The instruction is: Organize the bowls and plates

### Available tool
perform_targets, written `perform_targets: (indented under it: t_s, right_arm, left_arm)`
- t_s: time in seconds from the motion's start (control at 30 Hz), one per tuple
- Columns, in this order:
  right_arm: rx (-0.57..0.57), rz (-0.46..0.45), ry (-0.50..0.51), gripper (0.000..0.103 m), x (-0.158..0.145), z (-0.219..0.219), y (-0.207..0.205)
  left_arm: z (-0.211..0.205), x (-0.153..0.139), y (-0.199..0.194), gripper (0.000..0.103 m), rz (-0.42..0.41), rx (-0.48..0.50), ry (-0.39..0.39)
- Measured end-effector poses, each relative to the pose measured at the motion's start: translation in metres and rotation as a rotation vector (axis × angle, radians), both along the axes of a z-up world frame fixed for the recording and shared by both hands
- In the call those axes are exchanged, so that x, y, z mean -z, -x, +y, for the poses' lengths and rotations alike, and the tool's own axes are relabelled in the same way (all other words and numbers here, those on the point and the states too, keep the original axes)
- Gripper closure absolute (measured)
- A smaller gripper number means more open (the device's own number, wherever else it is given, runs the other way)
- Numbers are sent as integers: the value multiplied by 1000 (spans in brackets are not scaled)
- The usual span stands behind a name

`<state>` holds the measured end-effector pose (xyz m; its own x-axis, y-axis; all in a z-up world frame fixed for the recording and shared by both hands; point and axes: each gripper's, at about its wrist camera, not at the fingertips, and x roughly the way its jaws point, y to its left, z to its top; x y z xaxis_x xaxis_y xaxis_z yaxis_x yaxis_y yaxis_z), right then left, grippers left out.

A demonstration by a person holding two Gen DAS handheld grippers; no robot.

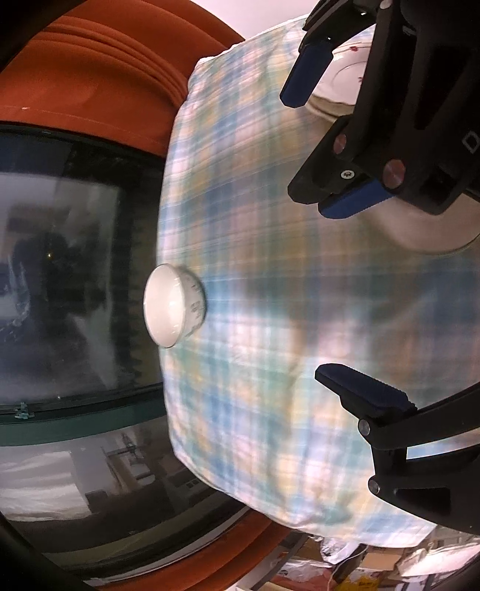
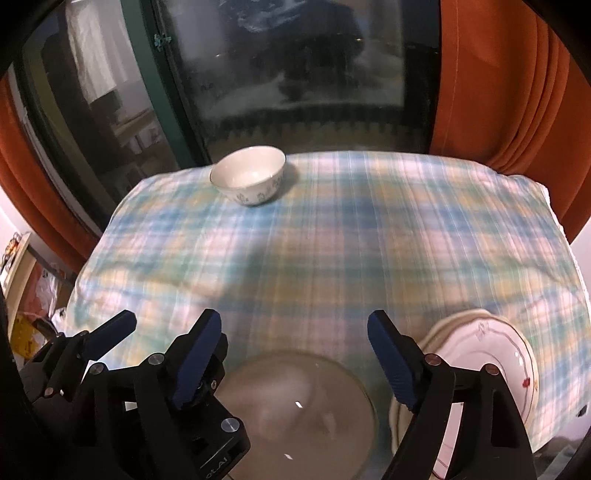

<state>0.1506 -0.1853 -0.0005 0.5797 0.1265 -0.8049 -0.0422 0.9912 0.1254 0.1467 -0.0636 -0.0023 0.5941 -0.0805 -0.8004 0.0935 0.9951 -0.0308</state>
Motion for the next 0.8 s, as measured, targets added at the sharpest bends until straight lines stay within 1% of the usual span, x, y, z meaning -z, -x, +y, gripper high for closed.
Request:
perform_targets:
  t_s: [0.1,0.2,0.33,0.53,0.63,0.8]
  right_arm:
    - [10,-3,2,18,-5,8,-15]
    - [58,-12,17,18,-13,17,-31]
    - [79,-12,2,18,-21,26,-53]
    - [110,-35,7,18,-31,40,-89]
    - [149,-38,-2,18,-33,44,-108]
    - [172,-26,24,18,-26,54,-141]
  left_arm:
    - [9,-5,-16,21,-2,5,10]
    - [16,-12,-31,21,-4,5,8]
    - [26,-23,-54,21,-27,9,-7]
    - [38,-33,-92,21,-58,28,-13]
    - [43,-32,-112,21,-62,39,-20]
    - [48,-23,-148,21,-45,41,-15]
